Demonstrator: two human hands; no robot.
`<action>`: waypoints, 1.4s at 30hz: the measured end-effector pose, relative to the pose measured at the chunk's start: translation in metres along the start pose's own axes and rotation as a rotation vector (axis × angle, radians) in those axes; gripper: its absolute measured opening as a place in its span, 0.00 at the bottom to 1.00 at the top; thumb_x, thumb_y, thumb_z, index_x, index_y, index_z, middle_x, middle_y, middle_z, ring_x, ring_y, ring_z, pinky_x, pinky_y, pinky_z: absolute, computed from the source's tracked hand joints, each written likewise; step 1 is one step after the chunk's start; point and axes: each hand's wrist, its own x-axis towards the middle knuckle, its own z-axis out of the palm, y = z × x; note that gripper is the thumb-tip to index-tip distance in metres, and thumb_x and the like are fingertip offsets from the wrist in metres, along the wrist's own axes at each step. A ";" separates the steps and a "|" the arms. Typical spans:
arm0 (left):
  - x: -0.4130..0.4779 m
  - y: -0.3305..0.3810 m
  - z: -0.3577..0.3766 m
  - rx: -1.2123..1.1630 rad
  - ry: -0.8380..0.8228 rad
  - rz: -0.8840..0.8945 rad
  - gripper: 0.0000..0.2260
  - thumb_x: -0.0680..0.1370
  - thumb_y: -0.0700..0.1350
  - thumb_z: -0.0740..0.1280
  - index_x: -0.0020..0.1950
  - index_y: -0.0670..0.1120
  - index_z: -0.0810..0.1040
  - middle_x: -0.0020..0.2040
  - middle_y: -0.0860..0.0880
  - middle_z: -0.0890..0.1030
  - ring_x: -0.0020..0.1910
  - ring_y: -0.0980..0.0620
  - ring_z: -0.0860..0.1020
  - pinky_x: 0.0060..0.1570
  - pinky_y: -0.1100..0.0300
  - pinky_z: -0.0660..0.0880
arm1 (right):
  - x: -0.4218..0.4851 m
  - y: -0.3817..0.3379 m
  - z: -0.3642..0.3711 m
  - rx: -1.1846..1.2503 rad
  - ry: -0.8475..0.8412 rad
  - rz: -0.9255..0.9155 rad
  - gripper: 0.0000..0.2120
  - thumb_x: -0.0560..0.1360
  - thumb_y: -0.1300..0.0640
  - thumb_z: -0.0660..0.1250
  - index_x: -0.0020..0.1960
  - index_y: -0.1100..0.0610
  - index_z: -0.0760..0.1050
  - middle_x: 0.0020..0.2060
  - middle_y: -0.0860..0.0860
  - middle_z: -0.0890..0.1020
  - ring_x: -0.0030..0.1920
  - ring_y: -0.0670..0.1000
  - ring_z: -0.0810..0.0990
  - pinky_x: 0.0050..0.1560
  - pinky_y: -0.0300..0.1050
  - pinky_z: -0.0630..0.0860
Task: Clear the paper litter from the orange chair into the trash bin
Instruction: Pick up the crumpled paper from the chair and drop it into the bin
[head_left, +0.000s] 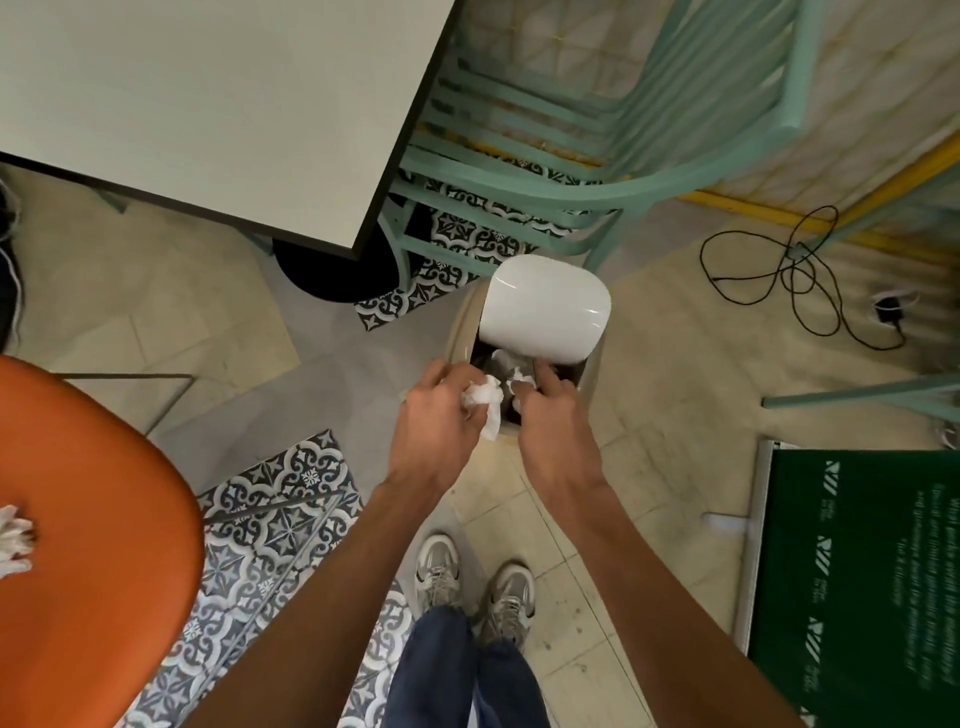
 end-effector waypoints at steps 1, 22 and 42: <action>0.000 0.000 0.001 -0.009 0.000 0.012 0.13 0.75 0.40 0.75 0.58 0.52 0.82 0.56 0.52 0.77 0.39 0.47 0.83 0.45 0.48 0.82 | 0.000 -0.001 0.001 0.054 -0.005 0.008 0.21 0.79 0.70 0.68 0.69 0.56 0.79 0.69 0.54 0.76 0.62 0.58 0.78 0.59 0.53 0.83; 0.036 -0.006 -0.016 -0.044 0.039 -0.094 0.23 0.76 0.46 0.79 0.67 0.48 0.74 0.64 0.48 0.74 0.56 0.51 0.79 0.61 0.54 0.80 | 0.004 -0.004 -0.019 -0.092 0.074 0.063 0.09 0.76 0.65 0.75 0.55 0.58 0.81 0.43 0.55 0.84 0.39 0.59 0.84 0.33 0.48 0.79; 0.054 -0.011 -0.021 -0.139 -0.156 -0.195 0.20 0.79 0.48 0.76 0.65 0.49 0.72 0.50 0.56 0.79 0.46 0.55 0.80 0.50 0.63 0.77 | 0.043 -0.027 0.013 -0.005 -0.126 0.230 0.26 0.83 0.62 0.67 0.79 0.52 0.67 0.64 0.60 0.80 0.57 0.64 0.83 0.55 0.57 0.81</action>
